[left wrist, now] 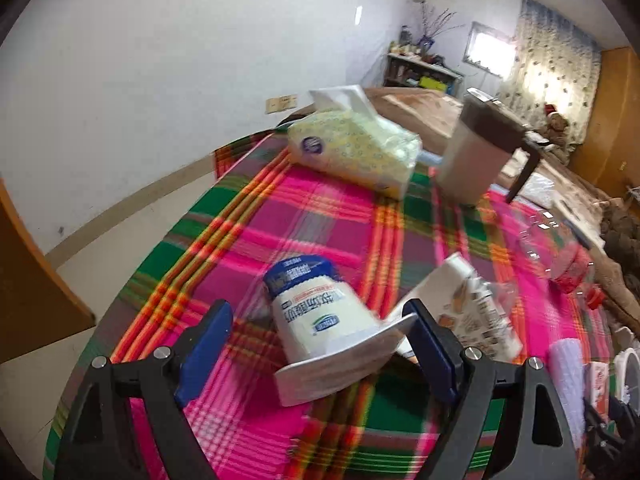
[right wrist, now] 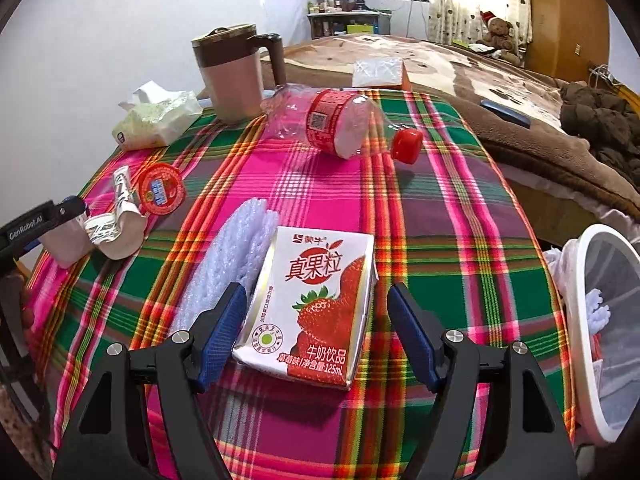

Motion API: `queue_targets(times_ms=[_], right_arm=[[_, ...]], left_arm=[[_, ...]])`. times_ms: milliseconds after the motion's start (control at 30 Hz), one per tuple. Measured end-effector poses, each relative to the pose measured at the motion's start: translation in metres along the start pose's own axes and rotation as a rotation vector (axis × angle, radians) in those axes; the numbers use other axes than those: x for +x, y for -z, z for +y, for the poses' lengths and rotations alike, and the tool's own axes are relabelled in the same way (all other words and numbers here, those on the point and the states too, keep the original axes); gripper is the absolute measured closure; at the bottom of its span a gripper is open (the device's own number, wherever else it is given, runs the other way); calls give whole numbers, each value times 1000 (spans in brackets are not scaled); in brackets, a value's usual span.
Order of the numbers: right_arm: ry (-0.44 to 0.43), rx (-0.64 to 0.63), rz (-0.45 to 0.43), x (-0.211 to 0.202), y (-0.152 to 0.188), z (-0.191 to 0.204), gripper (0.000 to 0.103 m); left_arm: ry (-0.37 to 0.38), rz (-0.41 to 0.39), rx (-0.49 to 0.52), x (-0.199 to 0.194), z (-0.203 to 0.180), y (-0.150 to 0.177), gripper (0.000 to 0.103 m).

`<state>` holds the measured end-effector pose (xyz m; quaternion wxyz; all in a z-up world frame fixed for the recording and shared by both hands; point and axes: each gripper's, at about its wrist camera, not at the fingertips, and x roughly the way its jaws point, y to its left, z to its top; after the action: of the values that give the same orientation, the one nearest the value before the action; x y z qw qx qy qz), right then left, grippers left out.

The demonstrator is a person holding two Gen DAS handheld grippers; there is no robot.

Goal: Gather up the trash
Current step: 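Grasp the strawberry milk carton with the right tool while the left tool grasps the white tub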

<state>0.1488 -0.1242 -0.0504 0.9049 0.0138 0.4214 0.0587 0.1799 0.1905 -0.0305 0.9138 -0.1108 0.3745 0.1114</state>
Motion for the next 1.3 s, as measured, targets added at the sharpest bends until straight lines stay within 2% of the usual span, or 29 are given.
queue_targets(times_ms=[100,167,267,433,500,567,1300], right_arm=[[5,18,3,1,-1,-3,29],[38,21,9,3,-1,-4,29],[32,43,5,2,0,-8,29],[37,59,-10,-1,0,-11,29],[36,55,-19,-3,0,-11,34],[38,54,-25,-3,0,-11,46],[12,65,-52,-12,3,-18,48]], left_arm=[[0,1,-3,-1,5,2,15],[-4,-3,-10,-2,8,3,15],[-10,-14,-33,-3,15,3,17],[1,-6,-21,-2,15,3,31],[12,-2,-15,-1,13,4,40],[16,-3,-15,-2,13,4,40],[29,-48,22,-28,7,12,40]])
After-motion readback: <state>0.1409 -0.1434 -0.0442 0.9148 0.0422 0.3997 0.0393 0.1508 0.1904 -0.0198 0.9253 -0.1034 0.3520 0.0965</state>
